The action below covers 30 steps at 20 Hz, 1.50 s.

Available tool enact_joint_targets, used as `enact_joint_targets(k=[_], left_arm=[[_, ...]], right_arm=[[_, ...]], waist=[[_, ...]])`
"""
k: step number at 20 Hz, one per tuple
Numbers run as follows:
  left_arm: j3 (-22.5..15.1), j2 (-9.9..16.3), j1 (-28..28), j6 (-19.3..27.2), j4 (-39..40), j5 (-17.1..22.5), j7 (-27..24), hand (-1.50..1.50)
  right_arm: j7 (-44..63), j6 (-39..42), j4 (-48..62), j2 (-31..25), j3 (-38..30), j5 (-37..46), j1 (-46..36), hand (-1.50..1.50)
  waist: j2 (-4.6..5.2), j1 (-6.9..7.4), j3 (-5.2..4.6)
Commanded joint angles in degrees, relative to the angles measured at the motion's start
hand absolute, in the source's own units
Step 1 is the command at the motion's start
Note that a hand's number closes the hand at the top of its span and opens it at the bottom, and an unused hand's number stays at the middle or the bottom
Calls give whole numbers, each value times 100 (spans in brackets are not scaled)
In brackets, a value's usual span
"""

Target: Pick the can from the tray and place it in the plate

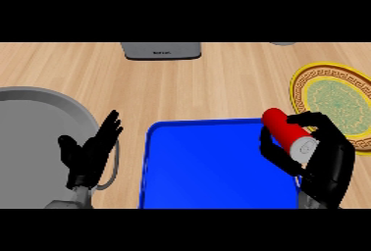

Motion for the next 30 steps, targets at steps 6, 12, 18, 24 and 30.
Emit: enact_joint_targets(k=[6,12,18,24,30], left_arm=[[108,-1,205,1,267,61,235,0],[168,60,251,-175,430,97,42,0],[134,47,81,-172,641,-41,9,0],[33,-6,42,-176,271,11,254,0],[-94,-166,17,-157,533,-107,34,0]], right_arm=[[-1447,-1175,1608,-1002,-1714,-1620,-280,150],[-2718,-1120,3012,-1667,-2448,-3116,-860,150],[-3999,-785,4633,-2033,-3082,-3981,-1754,150],[-3870,201,6339,-2603,-3152,-3968,-1912,-150],[-4881,1089,7521,-2552,-3322,-4438,-2605,-150]], waist=[[83,101,-81],[97,153,-78],[137,235,-75],[203,447,-75],[217,445,-56]])
